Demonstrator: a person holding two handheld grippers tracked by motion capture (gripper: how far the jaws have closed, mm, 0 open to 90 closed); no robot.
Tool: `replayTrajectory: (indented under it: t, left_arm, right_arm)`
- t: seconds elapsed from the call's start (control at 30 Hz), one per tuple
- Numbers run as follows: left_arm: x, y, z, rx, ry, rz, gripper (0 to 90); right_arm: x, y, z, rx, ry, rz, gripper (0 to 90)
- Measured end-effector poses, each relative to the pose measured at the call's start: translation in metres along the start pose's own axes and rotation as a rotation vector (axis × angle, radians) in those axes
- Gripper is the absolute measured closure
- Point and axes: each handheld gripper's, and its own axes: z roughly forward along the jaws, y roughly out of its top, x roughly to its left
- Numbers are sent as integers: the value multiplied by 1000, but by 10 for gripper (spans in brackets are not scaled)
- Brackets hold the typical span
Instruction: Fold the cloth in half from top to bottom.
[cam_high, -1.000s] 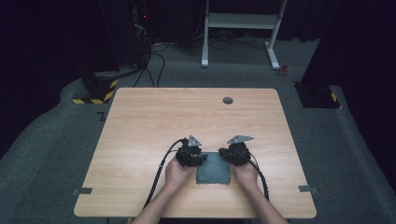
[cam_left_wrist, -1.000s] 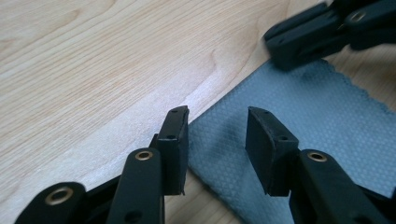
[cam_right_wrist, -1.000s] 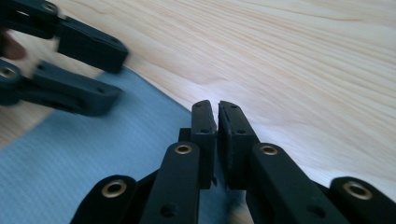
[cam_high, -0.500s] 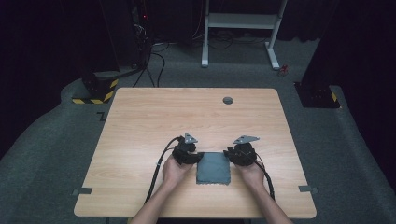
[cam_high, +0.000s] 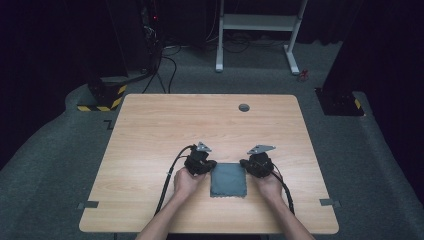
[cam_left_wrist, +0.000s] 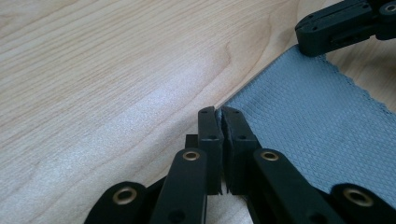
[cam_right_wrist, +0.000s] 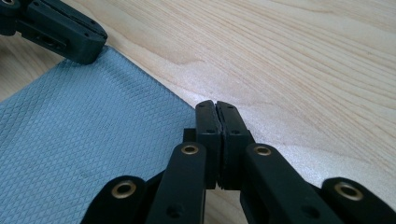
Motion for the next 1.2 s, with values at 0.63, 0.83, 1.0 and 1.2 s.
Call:
replayTrajectory:
  t: [0.63, 0.83, 1.0, 1.2]
  left_arm:
    - [26, 13, 3, -23, 119, 11, 869]
    - [32, 17, 8, -22, 149, 30, 865]
    - [34, 17, 6, -25, 167, 6, 755]
    - [20, 8, -10, -47, 138, 34, 632]
  right_arm:
    - [1, 34, 26, -9, -70, -2, 889]
    - [-3, 41, 35, 5, -81, 16, 889]
    - [-5, 41, 40, 5, -84, 21, 838]
    - [-1, 38, 25, -39, -68, 29, 793]
